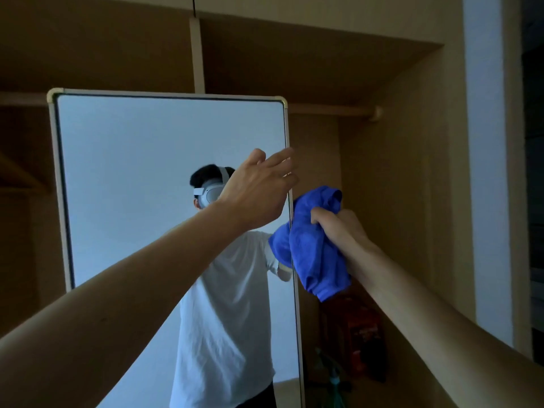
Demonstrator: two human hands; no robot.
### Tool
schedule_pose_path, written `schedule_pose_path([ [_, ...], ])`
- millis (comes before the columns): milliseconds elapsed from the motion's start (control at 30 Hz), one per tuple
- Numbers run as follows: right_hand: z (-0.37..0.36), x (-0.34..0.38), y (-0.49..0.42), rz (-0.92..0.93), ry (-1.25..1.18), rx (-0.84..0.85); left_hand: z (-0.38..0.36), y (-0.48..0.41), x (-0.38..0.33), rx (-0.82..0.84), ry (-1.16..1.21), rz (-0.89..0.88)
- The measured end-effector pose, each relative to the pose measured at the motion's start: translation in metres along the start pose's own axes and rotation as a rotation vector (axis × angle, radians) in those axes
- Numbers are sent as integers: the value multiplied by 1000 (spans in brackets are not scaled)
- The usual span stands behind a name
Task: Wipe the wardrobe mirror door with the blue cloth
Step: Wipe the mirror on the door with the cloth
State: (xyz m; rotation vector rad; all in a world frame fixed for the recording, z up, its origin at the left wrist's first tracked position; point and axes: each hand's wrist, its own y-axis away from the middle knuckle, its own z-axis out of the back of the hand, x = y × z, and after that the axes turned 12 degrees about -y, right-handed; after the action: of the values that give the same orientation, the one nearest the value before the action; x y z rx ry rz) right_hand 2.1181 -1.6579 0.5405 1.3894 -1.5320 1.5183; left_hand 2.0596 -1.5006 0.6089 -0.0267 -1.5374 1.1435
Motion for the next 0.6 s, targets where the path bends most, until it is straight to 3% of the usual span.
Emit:
schedule_pose_path([
  [300, -12, 31, -9, 157, -64, -2, -3, -25, 18, 20, 39, 89],
  [600, 10, 3, 3, -25, 171, 144, -2, -38, 27, -4, 110, 165],
])
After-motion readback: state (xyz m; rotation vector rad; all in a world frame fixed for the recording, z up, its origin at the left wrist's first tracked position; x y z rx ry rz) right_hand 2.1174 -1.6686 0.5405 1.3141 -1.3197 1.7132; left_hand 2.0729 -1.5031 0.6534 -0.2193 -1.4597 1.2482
